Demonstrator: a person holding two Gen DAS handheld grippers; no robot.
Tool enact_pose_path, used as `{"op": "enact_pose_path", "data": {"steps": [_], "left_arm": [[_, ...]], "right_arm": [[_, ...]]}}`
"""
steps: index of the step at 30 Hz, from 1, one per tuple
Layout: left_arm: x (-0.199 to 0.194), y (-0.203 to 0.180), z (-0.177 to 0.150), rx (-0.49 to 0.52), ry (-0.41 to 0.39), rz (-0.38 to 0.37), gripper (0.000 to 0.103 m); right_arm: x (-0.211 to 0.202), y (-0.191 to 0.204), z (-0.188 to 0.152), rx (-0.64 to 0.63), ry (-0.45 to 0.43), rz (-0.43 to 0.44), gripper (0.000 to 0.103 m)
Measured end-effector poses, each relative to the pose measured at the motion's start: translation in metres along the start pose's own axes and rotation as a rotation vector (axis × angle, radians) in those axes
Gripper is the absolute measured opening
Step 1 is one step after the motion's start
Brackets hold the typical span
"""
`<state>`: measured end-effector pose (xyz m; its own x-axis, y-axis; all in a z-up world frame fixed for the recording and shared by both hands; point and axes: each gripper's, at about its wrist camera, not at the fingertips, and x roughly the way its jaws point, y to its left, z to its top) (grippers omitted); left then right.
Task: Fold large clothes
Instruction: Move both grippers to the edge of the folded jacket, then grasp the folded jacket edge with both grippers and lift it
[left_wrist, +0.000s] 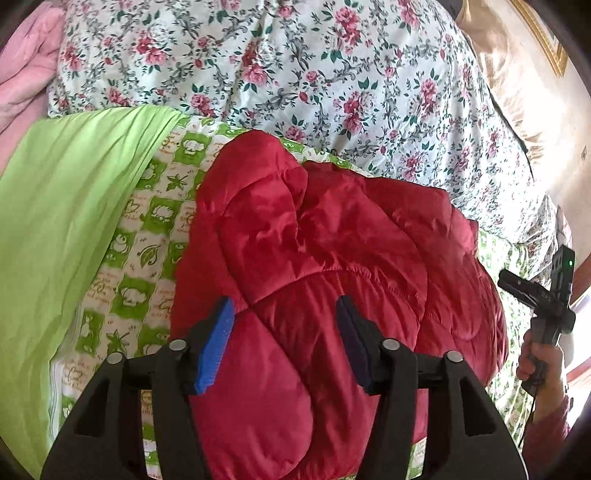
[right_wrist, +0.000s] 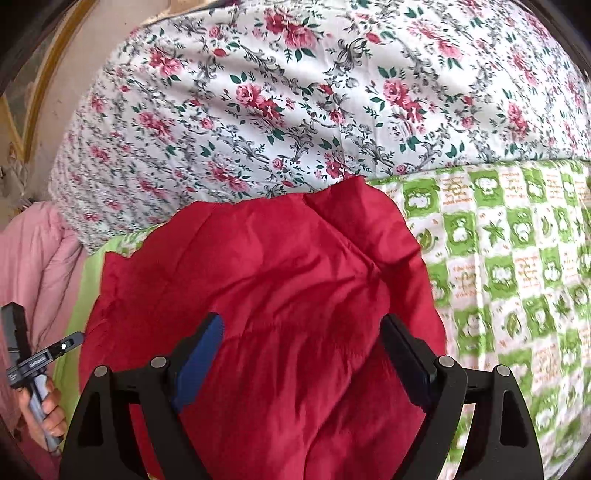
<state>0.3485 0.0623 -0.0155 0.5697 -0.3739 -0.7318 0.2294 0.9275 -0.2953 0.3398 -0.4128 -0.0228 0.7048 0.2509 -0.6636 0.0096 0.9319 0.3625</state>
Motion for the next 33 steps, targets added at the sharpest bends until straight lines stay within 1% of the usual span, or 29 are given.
{"op": "enact_pose_path", "data": {"steps": [2,4,6,7,8,9,11,12,15,16,18,19,22,23,25,26,28,30,32,33], "left_arm": [[-0.003,0.005,-0.003,-0.007,-0.002,0.008,0.064],[-0.007,0.01,-0.005,-0.019,-0.002,0.018,0.064],[-0.012,0.016,-0.007,-0.032,-0.003,-0.013,0.065],[-0.015,0.018,-0.008,-0.032,-0.004,-0.019,0.067],[-0.017,0.02,-0.008,-0.028,-0.006,-0.016,0.074],[-0.02,0.023,-0.009,-0.019,-0.012,-0.002,0.077],[-0.023,0.028,-0.009,-0.011,-0.019,0.018,0.078],[-0.024,0.031,-0.01,-0.015,-0.016,0.016,0.078],[-0.022,0.044,-0.011,-0.038,-0.004,-0.023,0.078],[-0.019,0.047,-0.011,-0.045,0.003,-0.028,0.078],[-0.012,0.056,-0.011,-0.066,0.012,-0.029,0.079],[-0.008,0.059,-0.011,-0.077,0.02,-0.039,0.079],[0.009,0.072,-0.012,-0.131,0.059,-0.114,0.08],[0.017,0.076,-0.012,-0.147,0.075,-0.155,0.081],[0.026,0.077,-0.013,-0.165,0.094,-0.179,0.083],[0.032,0.078,-0.013,-0.173,0.104,-0.194,0.084],[0.039,0.079,-0.013,-0.186,0.111,-0.199,0.088],[0.045,0.081,-0.014,-0.196,0.108,-0.193,0.099],[0.049,0.083,-0.015,-0.2,0.11,-0.2,0.103],[0.053,0.085,-0.016,-0.206,0.12,-0.211,0.103]], "right_arm": [[-0.004,-0.001,-0.004,0.009,0.01,-0.008,0.088],[-0.01,-0.006,-0.009,0.019,0.014,-0.007,0.088],[-0.015,-0.015,-0.013,0.025,0.018,-0.004,0.088],[-0.016,-0.019,-0.015,0.027,0.022,-0.011,0.089],[-0.014,-0.021,-0.016,0.03,0.027,-0.017,0.09],[-0.016,-0.028,-0.019,0.036,0.032,-0.027,0.09],[-0.017,-0.04,-0.024,0.048,0.041,-0.05,0.091],[-0.015,-0.045,-0.025,0.055,0.048,-0.048,0.091],[-0.011,-0.06,-0.028,0.078,0.076,-0.028,0.092],[-0.009,-0.064,-0.029,0.081,0.087,-0.018,0.092],[-0.002,-0.071,-0.031,0.088,0.122,-0.002,0.097],[0.002,-0.074,-0.032,0.096,0.139,0.011,0.097],[0.014,-0.081,-0.033,0.124,0.188,0.063,0.097],[0.018,-0.084,-0.034,0.139,0.201,0.091,0.097],[0.025,-0.09,-0.036,0.176,0.226,0.141,0.099],[0.029,-0.094,-0.037,0.203,0.239,0.171,0.1],[0.036,-0.1,-0.039,0.242,0.264,0.212,0.101],[0.04,-0.103,-0.041,0.251,0.268,0.223,0.103],[0.041,-0.105,-0.042,0.252,0.27,0.232,0.103],[0.042,-0.105,-0.043,0.251,0.271,0.234,0.103]]}}
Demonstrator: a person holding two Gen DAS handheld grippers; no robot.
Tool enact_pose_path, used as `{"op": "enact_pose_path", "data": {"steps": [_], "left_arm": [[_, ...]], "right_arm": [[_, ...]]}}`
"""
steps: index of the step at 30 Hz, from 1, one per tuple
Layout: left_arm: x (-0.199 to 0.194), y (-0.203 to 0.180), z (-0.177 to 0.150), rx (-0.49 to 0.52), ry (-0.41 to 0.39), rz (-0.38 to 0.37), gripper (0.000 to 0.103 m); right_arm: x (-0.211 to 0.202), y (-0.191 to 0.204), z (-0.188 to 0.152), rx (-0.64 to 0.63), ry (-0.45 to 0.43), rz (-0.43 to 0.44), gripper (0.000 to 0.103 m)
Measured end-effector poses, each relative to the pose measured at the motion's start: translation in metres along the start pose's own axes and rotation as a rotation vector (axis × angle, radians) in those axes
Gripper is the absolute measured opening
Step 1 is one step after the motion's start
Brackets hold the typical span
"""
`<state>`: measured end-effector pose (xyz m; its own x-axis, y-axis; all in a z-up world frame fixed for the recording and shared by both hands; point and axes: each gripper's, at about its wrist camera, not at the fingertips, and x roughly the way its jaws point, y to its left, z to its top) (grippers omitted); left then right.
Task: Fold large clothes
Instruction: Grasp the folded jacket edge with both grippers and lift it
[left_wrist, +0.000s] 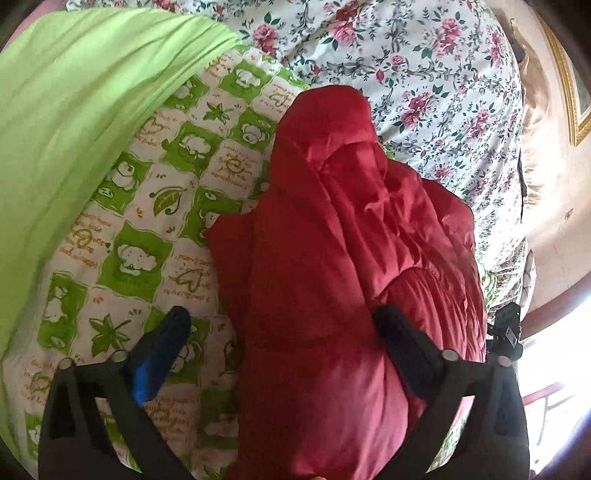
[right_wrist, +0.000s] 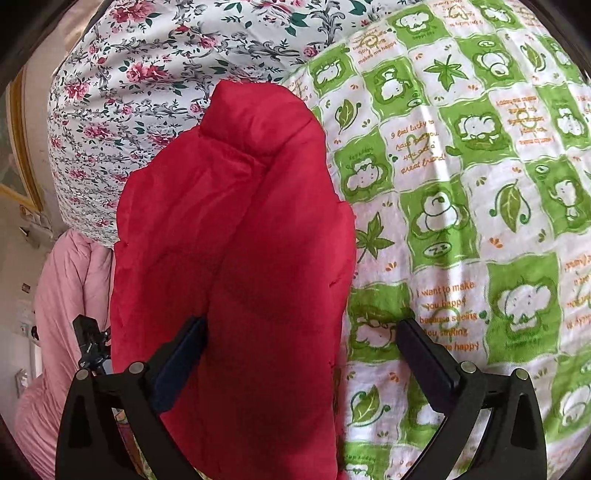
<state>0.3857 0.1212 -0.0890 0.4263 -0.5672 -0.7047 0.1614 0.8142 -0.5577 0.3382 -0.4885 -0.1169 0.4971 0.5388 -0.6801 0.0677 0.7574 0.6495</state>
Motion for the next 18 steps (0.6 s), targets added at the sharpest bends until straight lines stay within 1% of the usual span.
{"op": "enact_pose_path", "data": {"steps": [1,4,5,6,8,10,11,12,13,14,15,16,18], "left_arm": [[0.003,0.002,0.0,-0.01,0.012,-0.014,0.103],[0.016,0.017,0.002,-0.096,0.065,-0.115,0.103],[0.021,0.023,0.003,-0.133,0.084,-0.162,0.103],[0.024,0.026,0.003,-0.146,0.093,-0.186,0.103],[0.027,0.023,0.003,-0.129,0.095,-0.2,0.103],[0.031,0.014,0.004,-0.086,0.106,-0.212,0.103],[0.033,0.009,0.005,-0.067,0.113,-0.207,0.098],[0.035,0.002,0.005,-0.04,0.114,-0.191,0.091],[0.035,-0.003,0.006,-0.023,0.106,-0.185,0.086],[0.033,-0.007,0.006,-0.007,0.096,-0.185,0.076],[0.03,-0.011,0.005,0.002,0.09,-0.191,0.065],[0.029,-0.014,0.005,0.008,0.086,-0.193,0.061],[0.023,-0.024,0.003,0.035,0.072,-0.179,0.051]], "right_arm": [[0.001,0.0,0.0,-0.001,0.004,0.003,0.103],[0.011,0.003,0.004,0.0,0.034,0.033,0.103],[0.013,0.002,0.005,0.002,0.043,0.038,0.103],[0.017,0.004,0.007,0.004,0.05,0.044,0.103],[0.02,0.005,0.008,0.006,0.059,0.057,0.103],[0.03,0.014,0.012,-0.006,0.09,0.09,0.103],[0.036,0.017,0.012,-0.012,0.108,0.103,0.102],[0.04,0.02,0.012,-0.017,0.114,0.106,0.102],[0.043,0.023,0.012,-0.024,0.12,0.11,0.1],[0.045,0.025,0.011,-0.024,0.126,0.13,0.09],[0.046,0.027,0.01,-0.019,0.126,0.137,0.085],[0.046,0.029,0.009,-0.023,0.119,0.132,0.082],[0.042,0.031,0.006,-0.027,0.106,0.151,0.064]]}}
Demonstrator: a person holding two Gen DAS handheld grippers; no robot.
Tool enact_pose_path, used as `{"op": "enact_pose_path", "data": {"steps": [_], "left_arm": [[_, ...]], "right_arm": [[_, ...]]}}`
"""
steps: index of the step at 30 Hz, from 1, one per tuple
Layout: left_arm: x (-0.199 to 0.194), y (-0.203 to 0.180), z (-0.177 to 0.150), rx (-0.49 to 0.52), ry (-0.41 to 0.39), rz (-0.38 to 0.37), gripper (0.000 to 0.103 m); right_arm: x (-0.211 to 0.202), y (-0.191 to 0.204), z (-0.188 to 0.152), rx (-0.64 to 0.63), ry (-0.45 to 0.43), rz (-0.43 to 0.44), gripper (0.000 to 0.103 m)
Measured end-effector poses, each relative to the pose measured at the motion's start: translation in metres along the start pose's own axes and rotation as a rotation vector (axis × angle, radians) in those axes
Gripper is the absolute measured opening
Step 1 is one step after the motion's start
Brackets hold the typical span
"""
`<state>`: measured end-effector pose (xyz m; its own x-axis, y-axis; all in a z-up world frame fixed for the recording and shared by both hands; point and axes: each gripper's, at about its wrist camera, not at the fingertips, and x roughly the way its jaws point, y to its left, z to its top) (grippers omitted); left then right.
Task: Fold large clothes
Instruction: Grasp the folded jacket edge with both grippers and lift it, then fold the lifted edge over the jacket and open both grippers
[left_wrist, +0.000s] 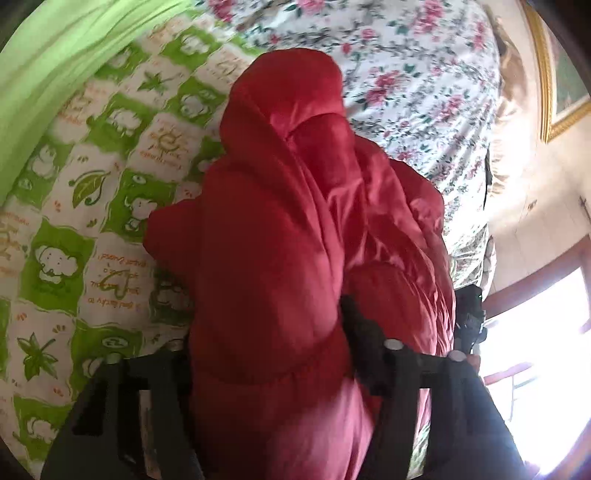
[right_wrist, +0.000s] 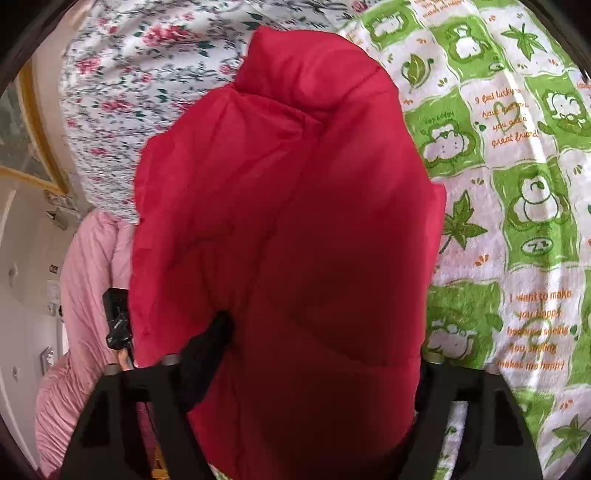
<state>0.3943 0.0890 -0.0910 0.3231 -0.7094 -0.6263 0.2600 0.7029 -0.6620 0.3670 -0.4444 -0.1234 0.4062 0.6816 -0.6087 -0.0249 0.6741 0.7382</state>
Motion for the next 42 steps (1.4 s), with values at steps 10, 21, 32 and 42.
{"op": "enact_pose_path", "data": {"steps": [10,21,32,42], "left_arm": [[-0.063,-0.048,-0.027,0.076,-0.09,-0.053,0.039],[-0.14,-0.06,-0.143,0.084,-0.111,-0.085,0.039],[-0.123,-0.009,-0.173,-0.042,-0.059,-0.022,0.041],[-0.118,-0.013,-0.182,-0.018,-0.088,0.125,0.054]], "right_arm": [[-0.033,0.045,-0.034,-0.045,-0.055,-0.004,0.038],[-0.07,0.066,-0.152,-0.045,-0.045,0.051,0.037],[-0.07,0.036,-0.195,0.044,-0.076,0.049,0.041],[-0.062,0.033,-0.195,0.044,-0.113,-0.038,0.059]]}}
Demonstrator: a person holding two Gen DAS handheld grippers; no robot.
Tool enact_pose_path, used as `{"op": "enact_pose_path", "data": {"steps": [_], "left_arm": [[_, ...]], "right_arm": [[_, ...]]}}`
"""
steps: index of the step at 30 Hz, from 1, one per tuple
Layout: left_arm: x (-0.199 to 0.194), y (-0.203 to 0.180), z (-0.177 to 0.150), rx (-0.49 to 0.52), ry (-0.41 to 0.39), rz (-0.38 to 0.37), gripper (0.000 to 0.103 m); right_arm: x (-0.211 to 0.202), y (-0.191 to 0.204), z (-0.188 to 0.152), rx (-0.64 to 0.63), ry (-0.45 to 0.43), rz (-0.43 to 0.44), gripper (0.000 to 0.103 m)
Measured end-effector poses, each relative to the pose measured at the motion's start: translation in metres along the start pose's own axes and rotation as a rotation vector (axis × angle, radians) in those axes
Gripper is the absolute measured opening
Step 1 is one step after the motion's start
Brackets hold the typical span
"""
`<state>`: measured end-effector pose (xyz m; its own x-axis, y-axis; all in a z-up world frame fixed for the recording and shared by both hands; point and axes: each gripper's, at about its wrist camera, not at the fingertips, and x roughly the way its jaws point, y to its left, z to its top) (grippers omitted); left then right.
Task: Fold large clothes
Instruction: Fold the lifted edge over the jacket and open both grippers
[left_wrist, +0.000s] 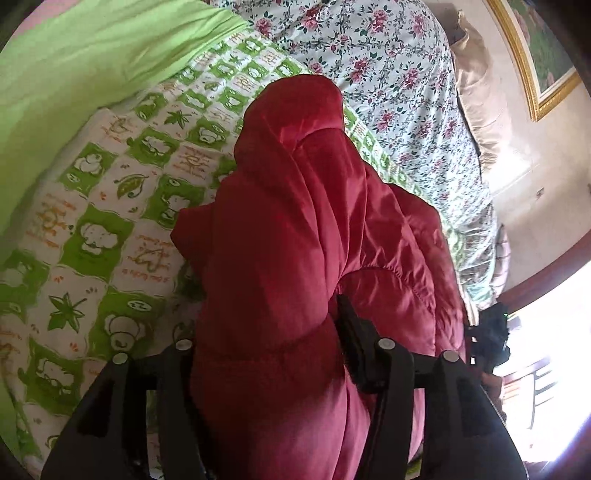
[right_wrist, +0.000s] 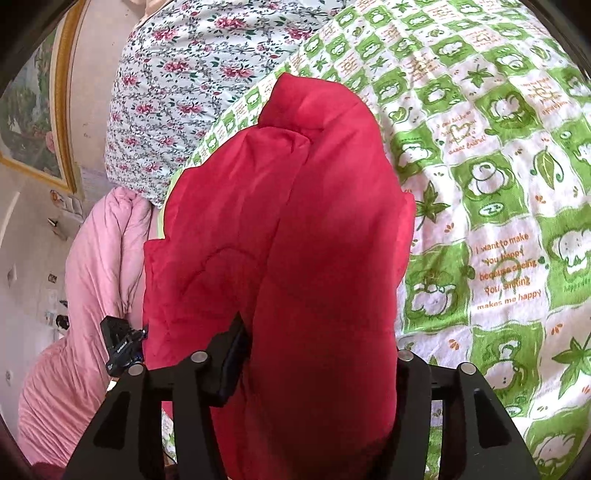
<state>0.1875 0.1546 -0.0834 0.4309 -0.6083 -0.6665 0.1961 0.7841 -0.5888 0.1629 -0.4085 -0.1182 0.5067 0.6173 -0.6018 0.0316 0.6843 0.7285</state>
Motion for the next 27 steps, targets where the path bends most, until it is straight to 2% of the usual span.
{"op": "enact_pose_path", "data": {"steps": [2,5,10,11,12,13,16,18,20,23,25,27], "left_arm": [[-0.001,-0.004,-0.001,0.013,-0.01,0.04,0.059],[-0.006,-0.009,-0.001,0.022,-0.03,0.137,0.074],[-0.037,-0.025,0.001,0.086,-0.124,0.272,0.075],[-0.049,-0.029,0.001,0.101,-0.166,0.332,0.075],[-0.056,-0.029,0.002,0.109,-0.189,0.352,0.075],[-0.063,-0.029,0.002,0.113,-0.208,0.349,0.075],[-0.087,-0.037,0.0,0.125,-0.255,0.277,0.075],[-0.09,-0.051,-0.005,0.153,-0.255,0.248,0.075],[-0.084,-0.065,-0.007,0.177,-0.246,0.22,0.075],[-0.065,-0.095,-0.018,0.207,-0.207,0.146,0.075],[-0.051,-0.114,-0.029,0.231,-0.164,0.103,0.075],[-0.031,-0.13,-0.04,0.28,-0.117,0.104,0.075]], "right_arm": [[-0.002,-0.003,-0.003,0.007,-0.009,-0.014,0.064],[-0.006,-0.005,-0.005,0.021,-0.023,-0.049,0.076],[-0.023,-0.003,-0.008,0.013,-0.063,-0.084,0.08],[-0.027,0.0,-0.009,0.004,-0.073,-0.103,0.08],[-0.031,0.003,-0.01,-0.002,-0.085,-0.121,0.081],[-0.034,0.006,-0.01,-0.008,-0.099,-0.138,0.081],[-0.05,0.022,-0.013,-0.041,-0.187,-0.228,0.081],[-0.063,0.04,-0.019,-0.092,-0.275,-0.31,0.081],[-0.07,0.057,-0.027,-0.143,-0.328,-0.335,0.081],[-0.062,0.088,-0.039,-0.252,-0.336,-0.333,0.081],[-0.048,0.11,-0.047,-0.334,-0.304,-0.324,0.081],[-0.03,0.127,-0.052,-0.396,-0.257,-0.307,0.08]]}}
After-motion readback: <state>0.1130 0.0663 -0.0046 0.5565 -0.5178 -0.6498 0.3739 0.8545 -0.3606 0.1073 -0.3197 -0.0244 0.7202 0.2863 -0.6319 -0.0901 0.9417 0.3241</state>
